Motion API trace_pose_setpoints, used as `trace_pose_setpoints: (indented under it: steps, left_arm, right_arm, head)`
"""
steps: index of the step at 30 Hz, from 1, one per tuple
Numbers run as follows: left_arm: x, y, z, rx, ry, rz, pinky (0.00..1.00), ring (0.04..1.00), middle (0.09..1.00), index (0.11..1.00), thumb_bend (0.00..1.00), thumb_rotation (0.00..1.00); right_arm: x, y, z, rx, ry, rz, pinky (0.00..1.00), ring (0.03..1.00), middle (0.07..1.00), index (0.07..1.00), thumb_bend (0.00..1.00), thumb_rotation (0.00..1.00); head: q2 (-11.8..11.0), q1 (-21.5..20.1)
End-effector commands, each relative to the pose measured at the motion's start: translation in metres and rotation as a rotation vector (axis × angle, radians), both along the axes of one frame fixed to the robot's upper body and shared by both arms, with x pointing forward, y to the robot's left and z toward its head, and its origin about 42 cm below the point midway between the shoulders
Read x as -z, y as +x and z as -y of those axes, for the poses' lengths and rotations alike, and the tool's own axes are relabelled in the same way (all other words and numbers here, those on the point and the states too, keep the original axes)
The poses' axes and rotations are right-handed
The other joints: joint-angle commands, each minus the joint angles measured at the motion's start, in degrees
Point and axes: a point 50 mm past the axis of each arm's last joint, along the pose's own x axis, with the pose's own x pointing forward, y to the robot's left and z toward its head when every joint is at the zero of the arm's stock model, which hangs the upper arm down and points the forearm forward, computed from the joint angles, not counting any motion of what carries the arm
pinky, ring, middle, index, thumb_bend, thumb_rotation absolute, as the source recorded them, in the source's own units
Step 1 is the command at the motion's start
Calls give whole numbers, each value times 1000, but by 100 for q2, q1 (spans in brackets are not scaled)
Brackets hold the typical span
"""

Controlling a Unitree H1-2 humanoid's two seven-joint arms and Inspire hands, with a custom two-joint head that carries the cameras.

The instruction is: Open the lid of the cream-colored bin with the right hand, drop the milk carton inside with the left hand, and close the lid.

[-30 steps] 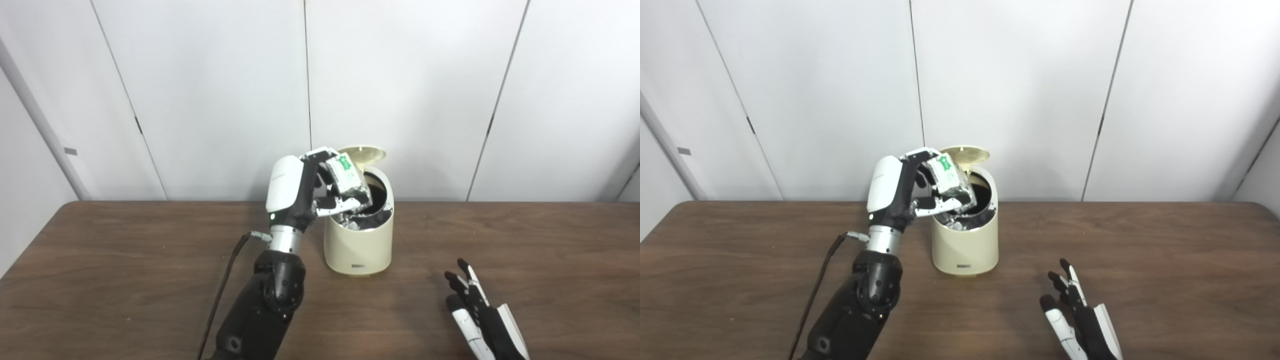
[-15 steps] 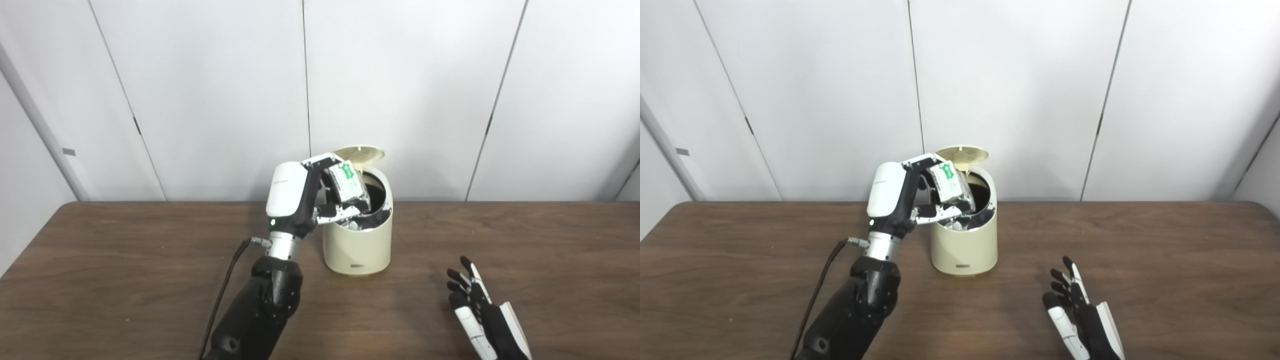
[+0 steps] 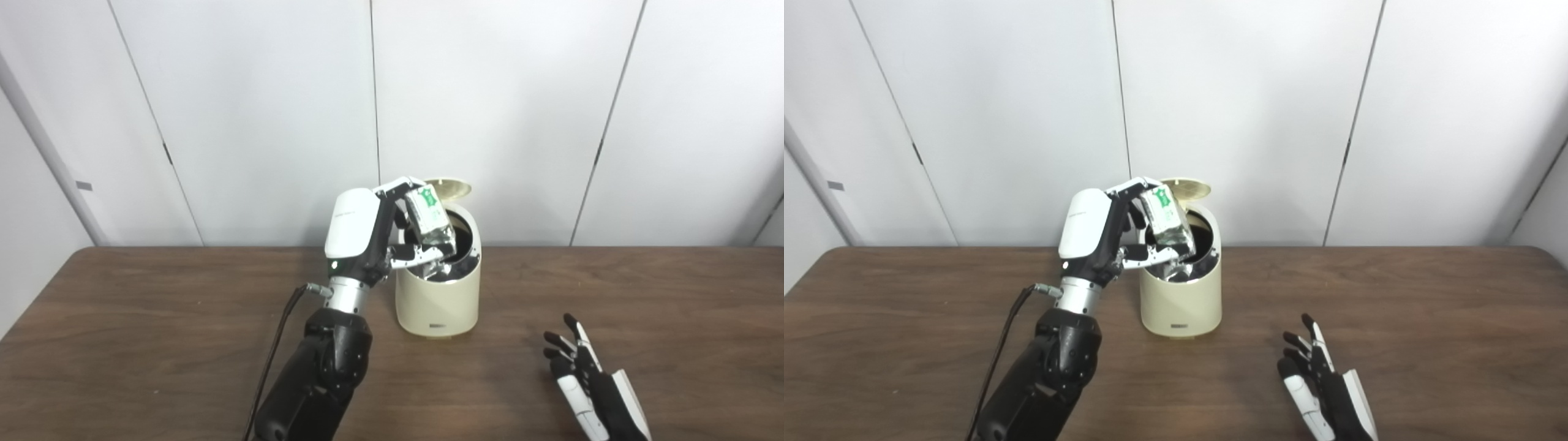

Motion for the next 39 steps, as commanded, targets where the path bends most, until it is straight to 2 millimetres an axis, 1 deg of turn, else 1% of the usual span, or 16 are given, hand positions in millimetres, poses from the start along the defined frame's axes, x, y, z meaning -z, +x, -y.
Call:
trace_pose_setpoints:
  steps: [1,5,8,9,13,17,21,24,26,29,31,35,39]
  left_arm:
    - [-27,1,5,12,1,72,292,381,573,681,989,127]
    - [-26,1,4,9,20,48,329,421,601,707,999,154]
    - [-25,1,5,6,28,33,327,419,604,710,1000,160]
    - [-25,2,5,5,33,26,338,433,616,712,1000,167]
    - [-23,3,5,3,45,8,380,478,633,713,992,150]
    - [-23,3,4,0,51,10,396,492,628,712,989,139]
    - [-22,3,4,-3,45,20,369,458,619,699,969,110]
    - [-20,4,4,3,28,43,330,418,602,675,941,40]
    - [-19,4,3,1,24,53,333,421,598,658,914,8]
    - [-17,4,3,2,8,66,338,418,566,636,865,0]
    - [-15,4,2,6,0,70,333,408,553,629,841,0]
    - [-15,4,2,1,1,79,339,411,550,624,828,0]
    - [-14,4,2,2,-3,92,322,398,543,623,826,0]
  right_arm:
    - [-13,5,-2,-9,8,70,812,827,870,990,611,1000]
    - [-13,5,-4,-9,5,74,793,819,864,987,604,1000]
    - [-14,5,-4,-9,6,74,795,819,859,983,610,1000]
    - [-14,5,-4,-10,8,74,796,823,858,984,604,1000]
    - [-14,5,-4,-10,22,73,799,822,853,987,592,1000]
    - [-14,5,-2,-5,15,69,808,824,847,987,596,1000]
    - [-14,5,-1,-7,14,69,806,822,843,987,589,1000]
    - [-14,5,-1,-8,19,66,820,826,845,990,594,1000]
    - [-14,5,0,-7,15,65,808,818,845,989,587,1000]
    - [-14,4,0,-7,7,61,817,817,843,989,597,1000]
    - [-13,4,0,-7,4,60,843,828,843,989,599,1000]
    - [-13,4,1,-12,3,65,826,818,842,989,593,1000]
    - [-13,4,1,-10,0,64,830,823,839,986,598,1000]
  head:
    - [-21,-26]
    - [-53,-63]
    - [-54,-55]
    - [-53,-52]
    - [-49,-52]
    - [-40,-40]
    - [-31,-30]
    - [-27,-16]
    - [-24,-10]
    - [-19,-3]
    - [-16,-2]
    - [-10,3]
    - [-5,4]
